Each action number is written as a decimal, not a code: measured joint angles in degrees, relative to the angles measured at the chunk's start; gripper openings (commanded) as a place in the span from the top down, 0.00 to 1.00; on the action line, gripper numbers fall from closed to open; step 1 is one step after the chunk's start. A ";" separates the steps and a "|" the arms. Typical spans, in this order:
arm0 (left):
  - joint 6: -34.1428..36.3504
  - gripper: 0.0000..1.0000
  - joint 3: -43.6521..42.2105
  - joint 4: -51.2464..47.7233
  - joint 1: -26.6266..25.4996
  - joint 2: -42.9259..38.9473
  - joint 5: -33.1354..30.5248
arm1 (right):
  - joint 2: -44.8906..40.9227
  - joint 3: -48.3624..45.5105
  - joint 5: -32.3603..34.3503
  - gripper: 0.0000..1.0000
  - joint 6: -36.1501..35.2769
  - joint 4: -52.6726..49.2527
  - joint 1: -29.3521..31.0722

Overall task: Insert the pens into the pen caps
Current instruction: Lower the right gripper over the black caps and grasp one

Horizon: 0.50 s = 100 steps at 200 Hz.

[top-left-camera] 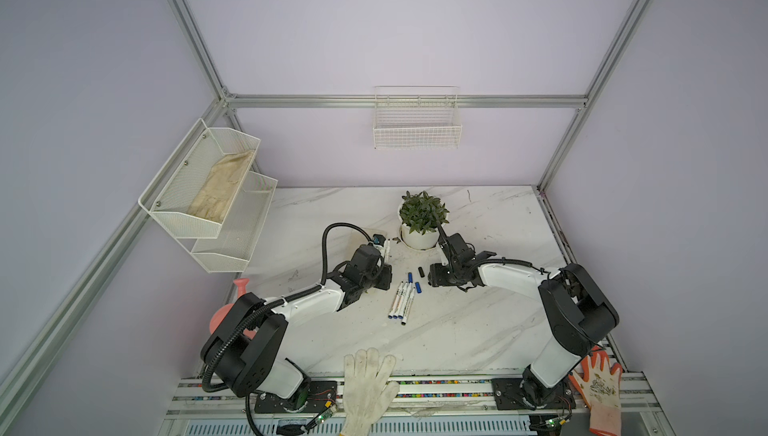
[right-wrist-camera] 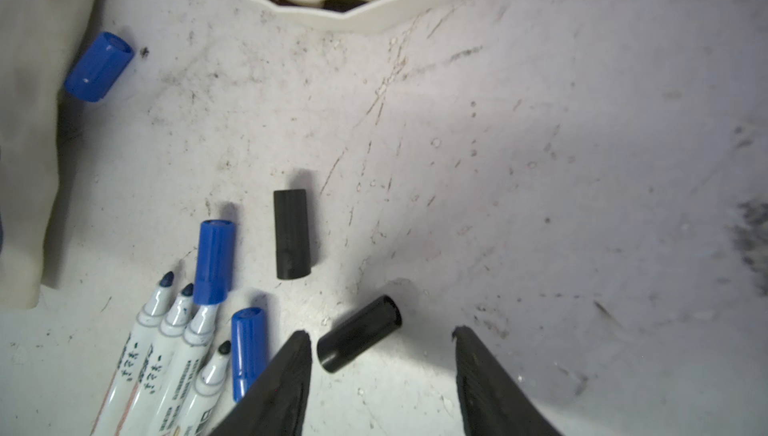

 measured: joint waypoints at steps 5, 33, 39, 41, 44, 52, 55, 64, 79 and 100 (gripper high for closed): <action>0.00 1.00 0.00 0.07 0.00 0.00 0.00 | 0.50 0.46 0.04 0.44 0.07 -0.28 0.02; 0.00 1.00 0.00 0.15 0.00 0.00 0.00 | 3.06 3.39 0.74 0.47 0.42 -2.29 0.28; 0.02 1.00 0.00 0.17 0.00 0.00 0.00 | 3.61 4.04 1.11 0.47 0.46 -2.73 0.35; 0.00 1.00 0.00 0.17 0.00 0.00 -0.02 | 3.78 4.26 1.11 0.47 0.48 -2.86 0.37; 0.00 1.00 0.00 0.20 0.00 0.00 -0.02 | 4.07 4.70 1.40 0.47 0.52 -3.17 0.44; 0.00 1.00 0.00 0.22 0.00 0.00 -0.02 | 4.59 5.42 1.99 0.48 0.59 -3.65 0.68; 0.00 1.00 0.00 0.24 0.00 0.00 -0.02 | 4.81 5.75 2.34 0.48 0.66 -3.93 0.79; 0.00 1.00 0.00 0.31 0.00 0.00 -0.02 | 5.16 6.34 3.19 0.48 0.72 -4.63 1.18; 0.00 1.00 0.00 0.39 0.00 -0.04 -0.02 | 5.27 6.62 4.92 0.48 1.11 -5.70 2.05; 0.00 1.00 0.00 0.55 0.00 -0.07 -0.02 | 5.20 6.64 7.43 0.47 1.70 -7.06 3.30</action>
